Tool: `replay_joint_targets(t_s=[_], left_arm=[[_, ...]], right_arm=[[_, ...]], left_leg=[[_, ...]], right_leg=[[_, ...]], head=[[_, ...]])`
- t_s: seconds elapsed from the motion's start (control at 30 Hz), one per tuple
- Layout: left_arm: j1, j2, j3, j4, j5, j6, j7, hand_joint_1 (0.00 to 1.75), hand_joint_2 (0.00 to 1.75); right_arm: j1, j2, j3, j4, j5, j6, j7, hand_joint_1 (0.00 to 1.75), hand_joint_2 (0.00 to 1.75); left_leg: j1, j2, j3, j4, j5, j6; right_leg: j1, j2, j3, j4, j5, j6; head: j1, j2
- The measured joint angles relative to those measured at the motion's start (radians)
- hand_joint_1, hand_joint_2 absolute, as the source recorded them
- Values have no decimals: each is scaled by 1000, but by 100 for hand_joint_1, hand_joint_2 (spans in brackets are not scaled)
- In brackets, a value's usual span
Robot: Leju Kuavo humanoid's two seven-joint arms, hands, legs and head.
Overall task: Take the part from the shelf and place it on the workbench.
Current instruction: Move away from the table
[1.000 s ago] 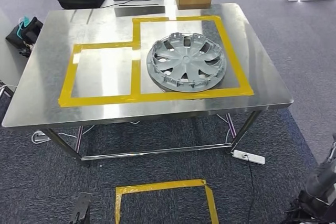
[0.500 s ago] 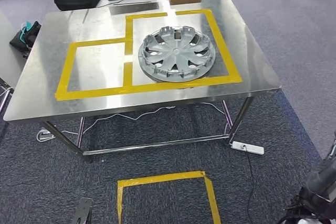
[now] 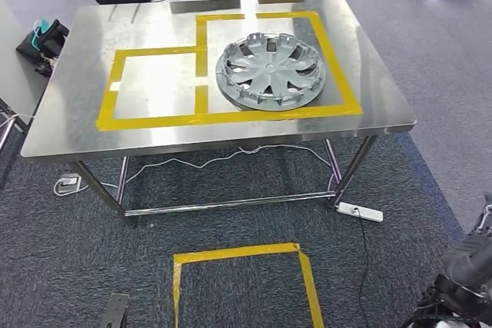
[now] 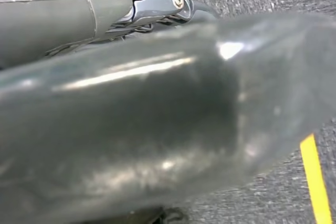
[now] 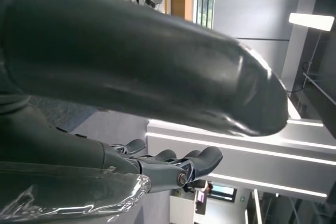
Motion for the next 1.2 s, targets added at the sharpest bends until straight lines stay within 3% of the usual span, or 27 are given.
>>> replay_joint_targets(t_s=[0.07,0.1,0.17,0.23,0.3,0.37,0.43,0.5,0.53,0.57,0.6,0.67,0.73,0.8,0.87,0.93,1.0,1.07,1.1,1.13,1.2], left_arm=[[1,0,0,0,0,4,7,0,0],[2,-1,0,0,0,5,9,0,0],[1,-2,0,0,0,11,11,0,0],[0,-4,0,0,0,30,8,0,0],[-1,-5,2,0,0,68,-4,0,0],[-6,-8,6,0,0,116,-24,0,0],[-12,-11,9,1,0,163,-45,0,0],[-14,-14,10,1,-2,204,-57,0,0],[-14,-16,9,1,-2,220,-57,0,0],[-13,-18,9,1,-3,232,-55,0,0],[-14,-19,9,1,-3,243,-51,0,0],[-16,-19,9,1,-3,251,-40,0,0],[-18,-20,8,1,-3,245,-29,0,0],[-21,-22,8,1,-1,228,-21,0,0],[-22,-26,8,1,0,215,-19,0,0],[-23,-29,8,1,0,210,-19,0,0],[-22,-29,8,1,0,210,-17,0,0],[-18,-29,8,1,0,210,-16,0,0],[-18,-29,8,1,0,210,-16,0,0],[-18,-29,8,1,0,210,-15,0,0],[-19,-31,8,1,0,210,-15,0,0]], right_arm=[[1,3,-2,3,-3,2,-1,0,0],[1,4,-3,4,-3,2,-2,0,0],[0,6,-3,5,-3,2,-3,0,0],[-3,8,-3,5,-3,2,-4,0,0],[-1,12,-4,5,-4,2,-6,0,0],[7,16,-6,5,-5,0,-8,0,0],[12,20,-8,2,-7,-2,-10,0,0],[16,25,-9,-2,-11,-3,-12,0,0],[18,27,-10,-3,-12,-4,-12,0,0],[21,29,-10,-3,-14,-4,-12,0,0],[23,30,-11,-3,-15,-4,-13,0,0],[25,30,-12,-4,-16,-4,-13,0,0],[22,32,-12,-4,-16,-3,-12,0,0],[20,33,-13,-5,-16,-2,-13,0,0],[20,33,-14,-6,-16,-2,-13,0,0],[20,34,-16,-7,-16,-2,-13,0,0],[16,34,-17,-7,-16,-2,-13,0,0],[16,34,-18,-7,-16,-2,-13,0,0],[17,34,-18,-7,-16,-2,-13,0,0],[17,34,-18,-7,-16,-2,-13,0,0],[16,34,-19,-8,-16,-2,-13,0,0]], left_leg=[[-2,13,-9,1,5,3],[-3,20,-11,1,7,3],[-3,35,-12,3,9,1],[-9,50,-12,8,8,-6],[-14,66,-16,12,9,-16],[-14,77,-18,15,7,-27],[-11,45,-36,56,-27,-39],[-7,4,-88,173,-96,-47],[-6,-3,-119,240,-124,-48],[-5,-7,-141,287,-136,-48],[-5,-9,-147,300,-128,-47],[-3,-23,-108,221,-66,-43],[3,-69,-47,91,-12,-37],[6,-97,-22,31,-3,-32],[7,-79,-23,27,-4,-22],[8,-54,-24,24,1,-11],[6,-28,-25,23,2,-3],[4,-1,-27,24,2,-1],[4,12,-28,24,2,-1],[4,26,-27,24,2,-2],[3,49,-23,25,-1,-6]], right_leg=[[0,0,-39,104,-39,4],[0,-1,-31,103,-32,4],[0,-19,43,-11,24,0],[5,-59,120,-145,61,-7],[10,-70,138,-189,65,-19],[9,-48,130,-188,72,-34],[4,-26,123,-190,81,-48],[1,-5,115,-190,88,-57],[1,7,110,-190,90,-59],[1,20,106,-190,93,-60],[1,34,103,-190,96,-58],[1,63,101,-190,101,-53],[3,87,96,-186,105,-45],[4,108,83,-181,111,-35],[1,126,69,-181,117,-23],[2,92,46,-146,94,-13],[4,31,-2,-37,30,-5],[1,7,-53,85,-25,1],[1,4,-58,105,-27,2],[0,0,-43,88,-13,2],[0,-27,35,-42,44,1]], head=[[1,0],[1,0],[1,0],[1,0],[-1,0],[-2,0],[-4,0],[-7,0],[-7,0],[-7,0],[-7,0],[-7,0],[-7,0],[-7,0],[-6,0],[0,0],[7,0],[10,0],[10,0],[10,0],[10,0]])
